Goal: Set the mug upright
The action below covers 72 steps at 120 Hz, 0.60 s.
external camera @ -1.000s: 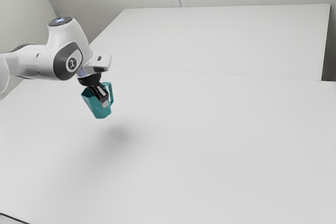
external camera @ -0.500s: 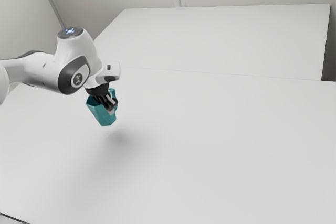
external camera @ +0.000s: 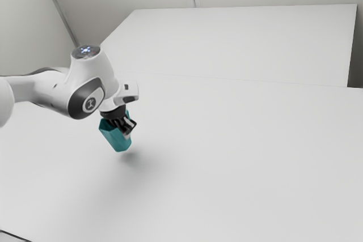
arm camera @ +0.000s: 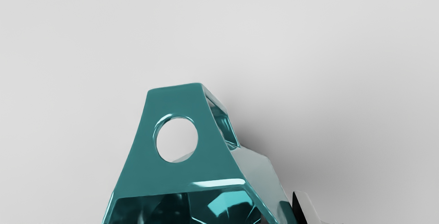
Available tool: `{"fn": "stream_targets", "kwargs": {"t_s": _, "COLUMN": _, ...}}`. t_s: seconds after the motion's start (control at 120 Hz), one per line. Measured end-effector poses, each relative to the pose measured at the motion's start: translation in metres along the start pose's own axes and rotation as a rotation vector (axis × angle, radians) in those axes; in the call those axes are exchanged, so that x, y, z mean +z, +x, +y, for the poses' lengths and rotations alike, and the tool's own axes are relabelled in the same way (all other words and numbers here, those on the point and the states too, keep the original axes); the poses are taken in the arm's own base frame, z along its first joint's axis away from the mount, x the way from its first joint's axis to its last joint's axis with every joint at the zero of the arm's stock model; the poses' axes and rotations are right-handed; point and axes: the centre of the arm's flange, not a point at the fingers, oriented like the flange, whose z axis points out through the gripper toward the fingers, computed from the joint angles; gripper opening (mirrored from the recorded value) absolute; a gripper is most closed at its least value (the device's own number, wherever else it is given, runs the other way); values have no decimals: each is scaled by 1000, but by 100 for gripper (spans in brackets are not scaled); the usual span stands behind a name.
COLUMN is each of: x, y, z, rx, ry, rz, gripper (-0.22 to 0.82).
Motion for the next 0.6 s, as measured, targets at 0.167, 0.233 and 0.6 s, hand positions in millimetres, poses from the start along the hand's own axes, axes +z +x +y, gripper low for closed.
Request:
{"fn": "stream_targets", "kwargs": {"t_s": 0.167, "x": 11, "y": -6, "z": 8, "rx": -35, "ry": -1, "rz": -7, "gripper": -17}}
{"fn": "stream_targets", "kwargs": {"t_s": 0.233, "x": 14, "y": -7, "z": 11, "rx": -42, "ry": 4, "rz": -7, "gripper": -17}}
{"fn": "stream_targets", "kwargs": {"t_s": 0.6, "x": 38, "y": -4, "z": 14, "rx": -99, "ry": 0, "rz": -26, "gripper": -17}}
